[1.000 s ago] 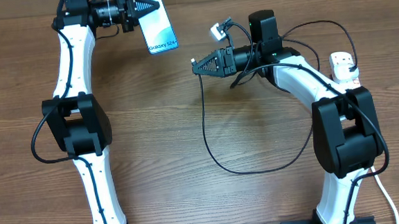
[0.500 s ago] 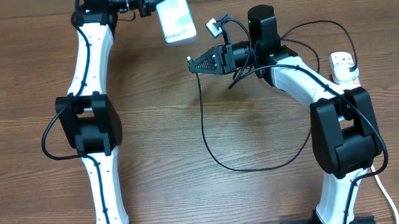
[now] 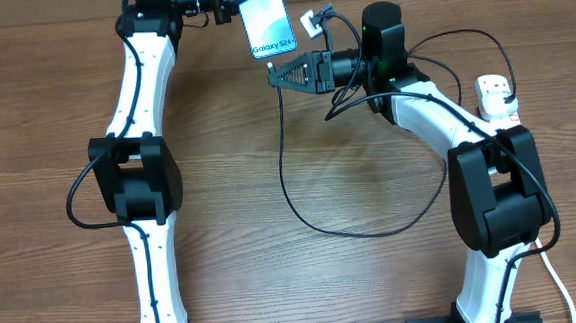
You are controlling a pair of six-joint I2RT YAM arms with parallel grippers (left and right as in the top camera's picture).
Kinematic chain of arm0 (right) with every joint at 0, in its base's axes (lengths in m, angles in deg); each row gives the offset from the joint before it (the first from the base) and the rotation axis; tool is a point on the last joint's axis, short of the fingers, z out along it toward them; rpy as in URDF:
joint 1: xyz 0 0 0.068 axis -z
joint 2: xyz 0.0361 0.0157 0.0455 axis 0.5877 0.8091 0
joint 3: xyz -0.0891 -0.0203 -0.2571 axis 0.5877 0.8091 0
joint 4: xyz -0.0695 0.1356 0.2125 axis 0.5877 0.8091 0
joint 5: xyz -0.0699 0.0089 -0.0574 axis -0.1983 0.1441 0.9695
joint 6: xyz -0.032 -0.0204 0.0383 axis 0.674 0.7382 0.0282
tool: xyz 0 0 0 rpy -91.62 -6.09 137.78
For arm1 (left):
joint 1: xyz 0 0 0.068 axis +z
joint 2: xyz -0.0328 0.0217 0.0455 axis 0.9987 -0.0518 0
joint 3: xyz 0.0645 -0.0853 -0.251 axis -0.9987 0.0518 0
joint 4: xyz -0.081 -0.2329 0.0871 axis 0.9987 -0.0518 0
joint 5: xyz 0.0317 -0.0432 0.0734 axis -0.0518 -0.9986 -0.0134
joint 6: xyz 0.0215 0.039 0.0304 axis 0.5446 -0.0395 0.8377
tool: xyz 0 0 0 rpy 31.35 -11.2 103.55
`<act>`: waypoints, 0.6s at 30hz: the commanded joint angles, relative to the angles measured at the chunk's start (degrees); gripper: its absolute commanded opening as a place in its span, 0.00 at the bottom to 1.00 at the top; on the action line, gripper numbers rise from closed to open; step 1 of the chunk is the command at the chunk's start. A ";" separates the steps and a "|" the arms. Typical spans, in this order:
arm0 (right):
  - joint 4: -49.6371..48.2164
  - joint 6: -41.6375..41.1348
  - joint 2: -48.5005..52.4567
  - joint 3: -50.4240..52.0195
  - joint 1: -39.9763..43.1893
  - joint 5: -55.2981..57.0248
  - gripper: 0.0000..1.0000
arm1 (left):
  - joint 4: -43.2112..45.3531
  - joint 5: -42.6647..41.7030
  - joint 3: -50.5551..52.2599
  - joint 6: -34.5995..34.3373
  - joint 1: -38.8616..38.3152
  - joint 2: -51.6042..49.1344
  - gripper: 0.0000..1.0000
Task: Plug charger to phone and switch on socket
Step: 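Align the connector with the phone's bottom port using the right gripper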
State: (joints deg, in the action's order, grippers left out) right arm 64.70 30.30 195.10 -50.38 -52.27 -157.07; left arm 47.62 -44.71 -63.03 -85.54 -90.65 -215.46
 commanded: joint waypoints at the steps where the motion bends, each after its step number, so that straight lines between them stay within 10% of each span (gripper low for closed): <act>1: -2.01 -3.69 0.26 -0.94 -0.11 2.49 0.04 | 0.66 -0.15 -0.59 -1.20 0.72 0.37 0.04; 18: -3.30 -4.22 0.26 -0.94 -0.09 3.76 0.04 | 0.66 -1.75 -0.59 0.22 1.84 0.37 0.04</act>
State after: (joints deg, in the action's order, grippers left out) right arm 61.90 26.32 195.10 -50.38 -52.27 -153.64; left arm 47.66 -44.73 -63.03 -85.48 -89.36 -215.46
